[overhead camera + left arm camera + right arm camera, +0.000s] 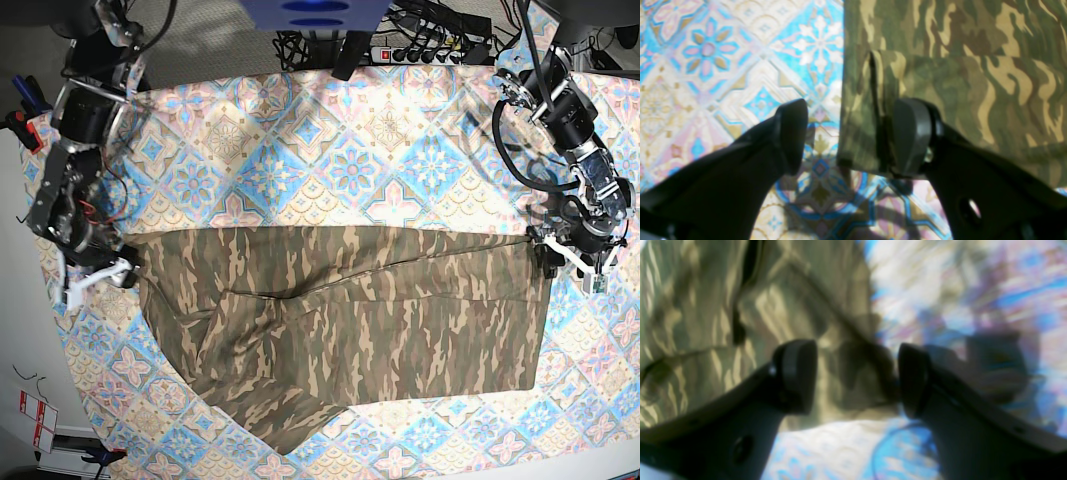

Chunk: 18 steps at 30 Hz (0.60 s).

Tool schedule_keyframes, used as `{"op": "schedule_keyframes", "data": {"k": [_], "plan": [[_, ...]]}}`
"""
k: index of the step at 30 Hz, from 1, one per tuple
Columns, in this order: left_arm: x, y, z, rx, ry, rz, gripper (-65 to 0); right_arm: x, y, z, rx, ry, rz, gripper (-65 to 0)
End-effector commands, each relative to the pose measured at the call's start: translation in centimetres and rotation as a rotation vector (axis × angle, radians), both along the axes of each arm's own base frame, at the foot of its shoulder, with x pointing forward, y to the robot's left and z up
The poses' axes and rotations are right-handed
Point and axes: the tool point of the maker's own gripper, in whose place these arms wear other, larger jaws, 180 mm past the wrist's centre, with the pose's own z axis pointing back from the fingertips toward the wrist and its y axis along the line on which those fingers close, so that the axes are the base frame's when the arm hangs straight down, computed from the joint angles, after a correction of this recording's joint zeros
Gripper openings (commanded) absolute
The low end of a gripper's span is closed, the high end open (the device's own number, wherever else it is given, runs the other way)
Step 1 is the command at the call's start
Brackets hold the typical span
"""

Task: Fold the T-shirt properly
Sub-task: 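Regrasp the folded edge corners with both grippers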

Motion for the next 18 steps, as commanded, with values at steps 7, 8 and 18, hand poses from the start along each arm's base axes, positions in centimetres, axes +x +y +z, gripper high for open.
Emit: {"op": "schedule_keyframes", "data": {"k": [7,8,18], "plan": [[1.3,1.1,2.3,0.022,-0.069,0.01,-25.3,-2.1,-2.6,0.1,-0.005,-0.012,-0.071,-27.2],[1.3,1.1,2.3,0.022,-0.069,0.01,-25.3,-2.4,-2.6,-0.1,-0.005,-0.006,-0.071,-27.2],[0.8,1.1,1.6,0.02,-0.018,0.014,-25.3,-3.3,1.2,-2.1,0.063,0.001,0.049,-27.2]]}}
